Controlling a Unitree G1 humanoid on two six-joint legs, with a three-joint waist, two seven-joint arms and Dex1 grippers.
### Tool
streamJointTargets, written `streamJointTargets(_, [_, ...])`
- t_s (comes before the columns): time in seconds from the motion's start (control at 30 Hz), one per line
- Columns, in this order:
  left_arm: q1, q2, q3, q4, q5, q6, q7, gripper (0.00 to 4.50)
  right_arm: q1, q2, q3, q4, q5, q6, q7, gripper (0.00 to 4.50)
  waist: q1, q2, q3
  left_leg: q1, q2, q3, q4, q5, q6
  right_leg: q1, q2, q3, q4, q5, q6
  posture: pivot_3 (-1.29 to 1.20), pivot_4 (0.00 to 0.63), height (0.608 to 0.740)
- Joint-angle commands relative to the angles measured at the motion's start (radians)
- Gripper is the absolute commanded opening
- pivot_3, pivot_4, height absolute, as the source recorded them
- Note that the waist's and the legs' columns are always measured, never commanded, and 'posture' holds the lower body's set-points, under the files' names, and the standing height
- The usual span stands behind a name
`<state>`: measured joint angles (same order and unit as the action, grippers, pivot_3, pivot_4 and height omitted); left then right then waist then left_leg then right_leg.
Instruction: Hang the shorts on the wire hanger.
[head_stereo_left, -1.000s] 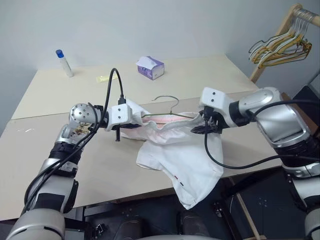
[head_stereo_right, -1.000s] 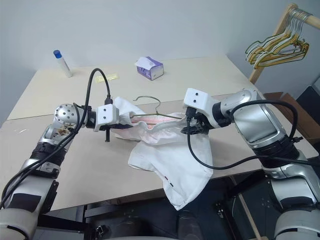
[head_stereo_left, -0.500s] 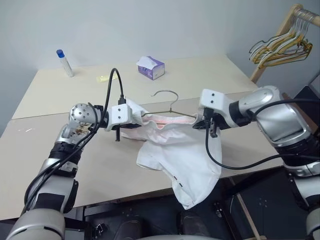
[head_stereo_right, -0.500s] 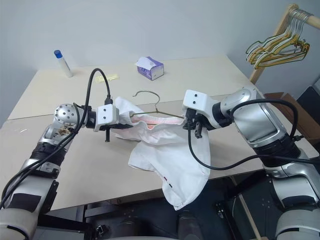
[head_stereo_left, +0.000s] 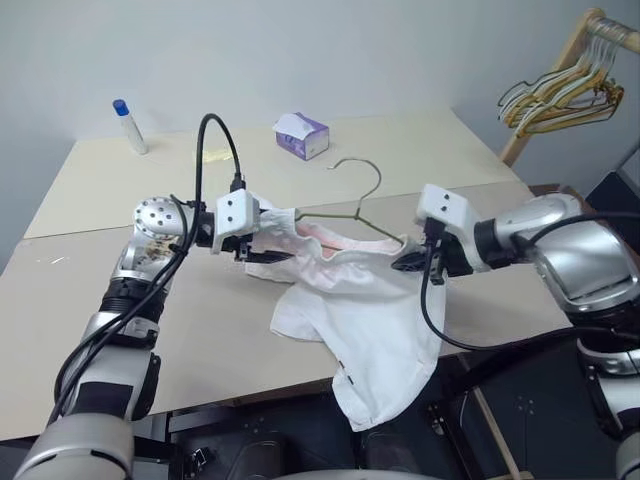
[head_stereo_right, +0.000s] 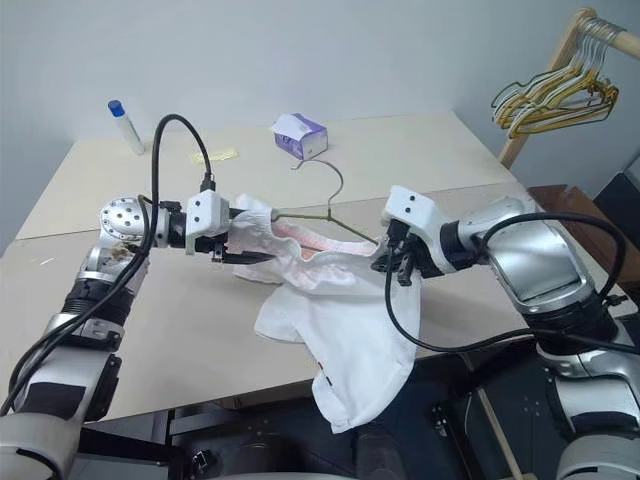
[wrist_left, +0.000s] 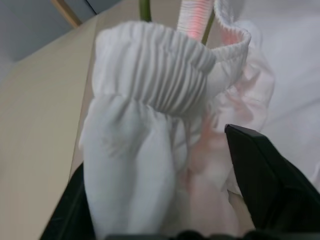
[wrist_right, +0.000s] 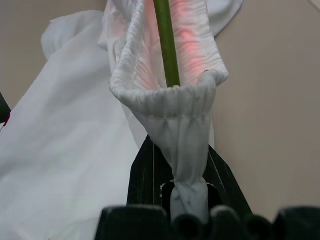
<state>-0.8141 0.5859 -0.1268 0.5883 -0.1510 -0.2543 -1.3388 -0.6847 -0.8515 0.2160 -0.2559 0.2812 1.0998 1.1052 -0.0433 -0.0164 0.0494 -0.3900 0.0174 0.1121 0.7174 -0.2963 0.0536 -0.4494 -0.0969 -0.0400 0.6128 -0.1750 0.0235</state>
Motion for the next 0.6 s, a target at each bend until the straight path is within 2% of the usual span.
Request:
streamJointTargets(0.03, [-0.057,0.011,0.078,-0.005,-0.024,-0.004,0.087,4.46,0.073,0.007,-0.140,-0.057,0.050,0.111,-0.090,0.00,0.002,0.000,0.000,0.000,0.000,0.000,0.000,0.000,0.000,0.000,-0.001,0.000,0.000,0.000,0.000,-0.06,0.000,0.740])
streamJointTargets(0.17, [-0.062,-0.017,0.139,-0.039,-0.032,0.023,0.231,4.46,0.195,0.055,-0.287,-0.127,0.092,0.223,-0.199,0.00,0.002,0.000,-0.001,0.000,-0.001,-0.001,0.002,-0.001,0.001,0.001,-0.001,0.000,0.000,0.000,0.000,-0.06,0.000,0.740])
streamJointTargets(0.27, [-0.029,-0.044,0.185,-0.170,-0.133,0.196,0.267,4.46,0.281,0.117,-0.419,-0.181,0.102,0.309,-0.291,0.00,0.002,0.000,-0.003,0.001,-0.001,-0.003,0.002,-0.001,0.001,0.003,-0.001,0.000,0.000,0.000,0.000,-0.07,0.000,0.740])
streamJointTargets(0.37, [0.049,-0.080,0.210,-0.378,-0.259,0.398,0.317,4.46,0.338,0.179,-0.541,-0.226,0.092,0.394,-0.381,0.00,0.000,0.001,-0.004,0.002,0.000,-0.003,0.002,-0.001,0.002,0.004,-0.001,0.000,0.000,0.001,0.001,-0.09,0.000,0.740])
streamJointTargets(0.6, [0.173,-0.166,0.234,-0.765,-0.524,0.762,0.497,4.46,0.363,0.263,-0.745,-0.274,0.038,0.514,-0.582,0.00,-0.006,0.001,-0.005,0.008,-0.001,-0.004,0.002,-0.005,0.008,0.009,-0.001,0.002,-0.001,0.001,0.002,-0.13,0.000,0.740])
